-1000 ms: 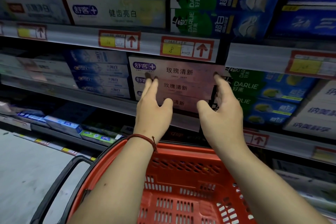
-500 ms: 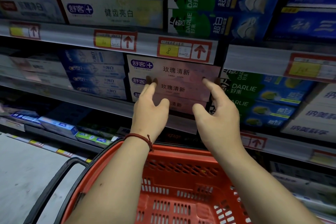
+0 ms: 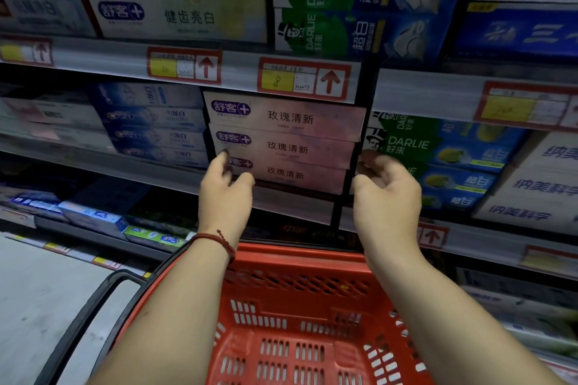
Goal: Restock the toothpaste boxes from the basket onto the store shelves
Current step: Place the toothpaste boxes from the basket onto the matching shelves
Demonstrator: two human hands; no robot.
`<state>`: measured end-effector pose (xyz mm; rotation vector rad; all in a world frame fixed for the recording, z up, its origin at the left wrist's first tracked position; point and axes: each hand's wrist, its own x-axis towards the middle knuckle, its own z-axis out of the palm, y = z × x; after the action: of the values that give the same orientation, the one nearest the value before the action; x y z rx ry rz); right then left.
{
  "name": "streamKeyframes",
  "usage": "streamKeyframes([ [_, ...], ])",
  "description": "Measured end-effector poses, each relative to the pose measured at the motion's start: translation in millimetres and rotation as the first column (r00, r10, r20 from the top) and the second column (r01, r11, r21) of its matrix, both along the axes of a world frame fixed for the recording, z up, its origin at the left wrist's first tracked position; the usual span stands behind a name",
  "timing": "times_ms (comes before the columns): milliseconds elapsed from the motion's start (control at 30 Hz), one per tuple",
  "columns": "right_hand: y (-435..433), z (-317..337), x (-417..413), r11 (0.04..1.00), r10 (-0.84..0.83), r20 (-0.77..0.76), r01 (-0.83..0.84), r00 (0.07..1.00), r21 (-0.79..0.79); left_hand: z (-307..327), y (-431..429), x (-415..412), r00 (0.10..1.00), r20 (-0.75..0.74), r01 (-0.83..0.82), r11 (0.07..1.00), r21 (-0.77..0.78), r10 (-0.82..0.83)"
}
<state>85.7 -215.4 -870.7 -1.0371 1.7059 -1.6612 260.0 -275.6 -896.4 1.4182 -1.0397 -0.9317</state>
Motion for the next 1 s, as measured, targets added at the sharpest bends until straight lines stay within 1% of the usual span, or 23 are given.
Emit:
streamKeyframes([
  [233,-8.3,-17.2,3.4,0.992,0.064,0.064,-0.070,0.996,0.100,-4.6,0.3,-5.8,0.993,-0.034,0.112,0.993,0.035,-0.110],
  [467,-9.9,-21.7,2.7,0.985,0.081,0.014,-0.082,0.997,0.153,-13.2,-3.7,-11.0,0.983,-0.115,0.150,0.987,0.059,-0.143],
  [733,-3.3,-17.7,8.1,0.987,0.106,-0.049,-0.099,0.993,0.124,-18.2,0.6,-22.1,0.973,-0.108,0.208,0.977,0.043,-0.203],
  [900,-7.4,-19.8,7.6,0.987,0.084,-0.010,-0.081,0.996,0.141,-17.0,1.7,-27.1,0.969,-0.127,0.218,0.976,0.024,-0.214],
  [1000,-8.2,-21.8,11.3,0.978,0.134,0.006,-0.133,0.991,0.159,-20.4,1.5,-27.2,0.967,-0.126,0.225,0.974,0.014,-0.222],
])
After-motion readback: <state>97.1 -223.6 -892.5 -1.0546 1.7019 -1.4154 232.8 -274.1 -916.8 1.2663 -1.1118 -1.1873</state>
